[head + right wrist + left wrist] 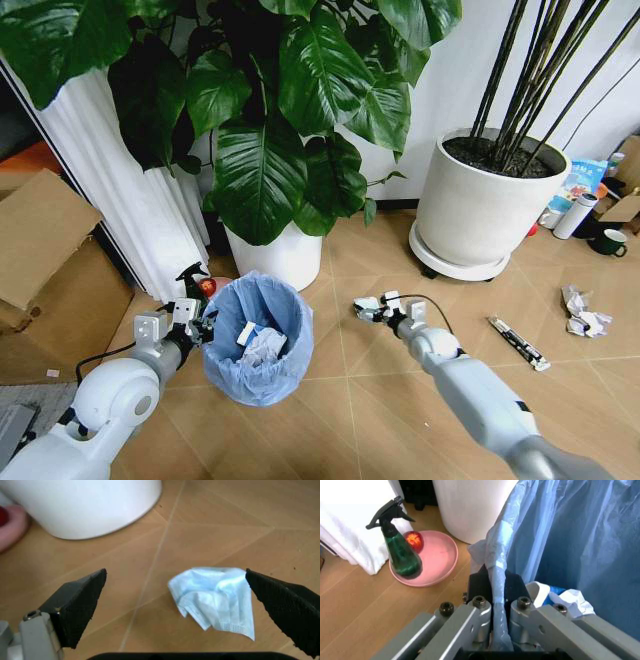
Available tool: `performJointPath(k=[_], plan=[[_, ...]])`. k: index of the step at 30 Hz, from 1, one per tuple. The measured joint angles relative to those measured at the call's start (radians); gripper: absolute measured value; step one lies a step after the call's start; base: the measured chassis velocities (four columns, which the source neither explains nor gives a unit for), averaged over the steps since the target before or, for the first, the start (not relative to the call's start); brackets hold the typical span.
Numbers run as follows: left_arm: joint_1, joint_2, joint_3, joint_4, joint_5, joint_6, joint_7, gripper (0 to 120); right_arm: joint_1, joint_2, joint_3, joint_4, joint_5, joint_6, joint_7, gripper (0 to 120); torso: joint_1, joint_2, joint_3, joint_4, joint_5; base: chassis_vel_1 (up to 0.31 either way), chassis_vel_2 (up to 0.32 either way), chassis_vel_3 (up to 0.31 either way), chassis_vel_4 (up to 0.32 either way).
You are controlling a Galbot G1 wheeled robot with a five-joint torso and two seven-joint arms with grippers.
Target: Pick up the trash bin and place the garbage on the floor into it.
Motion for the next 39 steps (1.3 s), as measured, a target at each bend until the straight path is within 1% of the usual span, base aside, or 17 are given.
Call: performJointPath(k=[1,5,11,14,26,27,28,29,31,32,34,35,36,39], plan=[[0.0,0.0,0.0,0.0,0.0,0.0,0.0,0,0.0,0.0,0.0,0.0,0.0,0.0,0.0,100,0.0,0.0,0.0,0.0,0.0,0.0,0.0,0.0,0.0],[0.001,0.003,-0.004,0.001,0.004,-0.002,0.011,0,0.032,0.03,0.016,-0.104,-0.035,0.016,-0.001,100,0.0,0.0,0.0,-0.0001,0.0,0.0,0.0,0.0,0.0],[-0.002,0.002,-0.003,0.006,0.006,-0.003,0.017,0,0.044,0.045,0.03,-0.157,-0.048,0.017,0.0,100,0.0,0.0,0.0,-0.0003,0.0001,0.0,0.0,0.0,0.0],[-0.005,0.002,-0.001,0.008,0.007,-0.005,0.021,0,0.065,0.066,0.066,-0.226,-0.082,0.028,-0.012,100,0.0,0.0,0.0,-0.0002,0.0001,0.0,0.0,0.0,0.0],[-0.008,0.003,0.002,0.01,0.009,-0.011,0.027,0,0.116,0.114,0.163,-0.36,-0.211,0.042,-0.054,99,0.0,0.0,0.0,-0.0002,0.0002,0.0,0.0,0.0,0.0],[-0.008,0.003,0.002,0.009,0.01,-0.012,0.028,0,0.125,0.119,0.18,-0.377,-0.23,0.045,-0.062,98,0.0,0.0,0.0,-0.0002,0.0001,0.0,0.0,0.0,0.0],[-0.007,0.004,0.002,0.009,0.01,-0.012,0.028,0,0.131,0.123,0.191,-0.389,-0.241,0.047,-0.069,94,0.0,0.0,0.0,-0.0002,0.0001,0.0,0.0,0.0,0.0],[-0.007,0.004,0.002,0.009,0.01,-0.012,0.028,0,0.131,0.123,0.191,-0.389,-0.241,0.047,-0.069,94,0.0,0.0,0.0,-0.0002,0.0001,0.0,0.0,0.0,0.0],[-0.007,0.003,0.001,0.008,0.011,-0.013,0.029,0,0.139,0.129,0.21,-0.41,-0.258,0.052,-0.079,86,0.0,0.0,0.0,-0.0002,0.0002,0.0,0.0,0.0,0.0],[-0.007,0.003,0.001,0.008,0.011,-0.013,0.029,0,0.139,0.129,0.21,-0.41,-0.258,0.052,-0.079,86,0.0,0.0,0.0,-0.0002,0.0002,0.0,0.0,0.0,0.0],[-0.007,0.001,0.001,0.008,0.011,-0.014,0.029,0,0.141,0.132,0.222,-0.419,-0.268,0.053,-0.086,74,0.0,0.0,0.0,-0.0002,0.0001,0.0,0.0,0.0,0.0],[-0.007,0.001,0.001,0.008,0.011,-0.014,0.029,0,0.141,0.132,0.222,-0.419,-0.268,0.053,-0.086,74,0.0,0.0,0.0,-0.0002,0.0001,0.0,0.0,0.0,0.0],[-0.007,0.001,0.002,0.008,0.012,-0.014,0.03,0,0.142,0.133,0.226,-0.422,-0.271,0.053,-0.088,68,0.0,0.0,0.0,-0.0002,0.0001,0.0,0.0,0.0,0.0],[-0.011,0.002,0.002,0.009,0.012,-0.015,0.031,0,0.142,0.137,0.239,-0.431,-0.281,0.053,-0.09,54,0.0,0.0,0.0,-0.0002,0.0002,0.0,0.0,0.0,0.0]])
